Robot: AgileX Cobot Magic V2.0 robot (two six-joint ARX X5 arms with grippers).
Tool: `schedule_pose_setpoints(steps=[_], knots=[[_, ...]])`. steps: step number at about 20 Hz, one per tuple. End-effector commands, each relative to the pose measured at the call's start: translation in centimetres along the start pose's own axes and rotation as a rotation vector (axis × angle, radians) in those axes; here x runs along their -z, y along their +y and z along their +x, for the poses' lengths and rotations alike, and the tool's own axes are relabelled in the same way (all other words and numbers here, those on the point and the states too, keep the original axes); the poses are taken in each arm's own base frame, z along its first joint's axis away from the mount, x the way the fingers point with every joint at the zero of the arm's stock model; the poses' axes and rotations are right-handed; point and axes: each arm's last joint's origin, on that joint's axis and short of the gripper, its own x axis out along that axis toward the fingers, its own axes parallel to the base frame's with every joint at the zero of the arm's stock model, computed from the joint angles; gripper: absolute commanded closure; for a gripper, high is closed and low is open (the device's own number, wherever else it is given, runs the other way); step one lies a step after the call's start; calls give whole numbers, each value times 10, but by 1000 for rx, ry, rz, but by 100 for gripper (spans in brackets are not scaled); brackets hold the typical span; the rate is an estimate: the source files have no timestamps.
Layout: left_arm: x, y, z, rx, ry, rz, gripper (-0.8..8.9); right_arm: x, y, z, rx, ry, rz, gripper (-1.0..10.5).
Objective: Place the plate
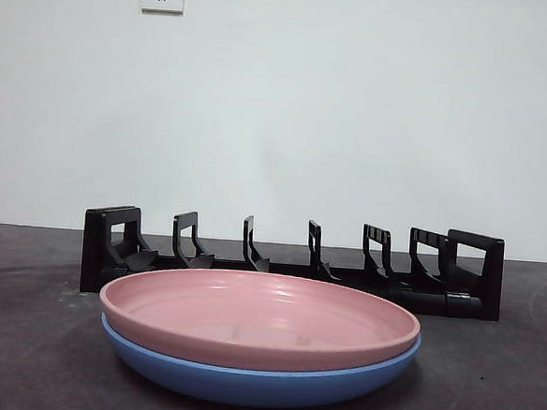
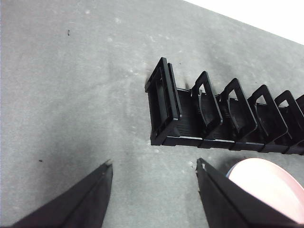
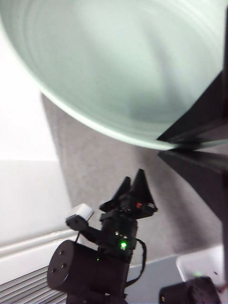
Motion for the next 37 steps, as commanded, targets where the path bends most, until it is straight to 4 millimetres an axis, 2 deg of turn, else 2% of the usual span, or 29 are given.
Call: schedule_pose_setpoints(steps=[1, 5, 10, 14, 16, 23, 27, 33, 37], knots=[[-6, -2, -3, 7, -26, 12, 536, 23, 4, 8, -2, -17, -37, 935], [-6, -2, -3, 8, -25, 12, 536, 89, 7, 21, 3, 67, -55, 935], [-6, -2, -3, 8, -25, 12, 536, 166, 28, 36, 37, 227, -133, 935], [-6, -2, -3, 8, -25, 12, 536, 216, 48, 44, -25, 372, -219, 935], [-6, -2, -3, 7, -25, 12, 536, 229, 55, 44, -62, 461, -258, 935], [-6, -2, -3, 7, -24, 12, 536, 246, 65, 50, -196, 627, -308, 934], [-6, -2, -3, 7, -23, 12, 536, 251, 69, 66, -219, 686, -385, 934], [-6, -2, -3, 7, -23, 12, 536, 245, 77, 98, -226, 738, -513, 934], [-6, -2, -3, 7, -23, 12, 536, 246, 77, 110, -225, 770, -524, 934]])
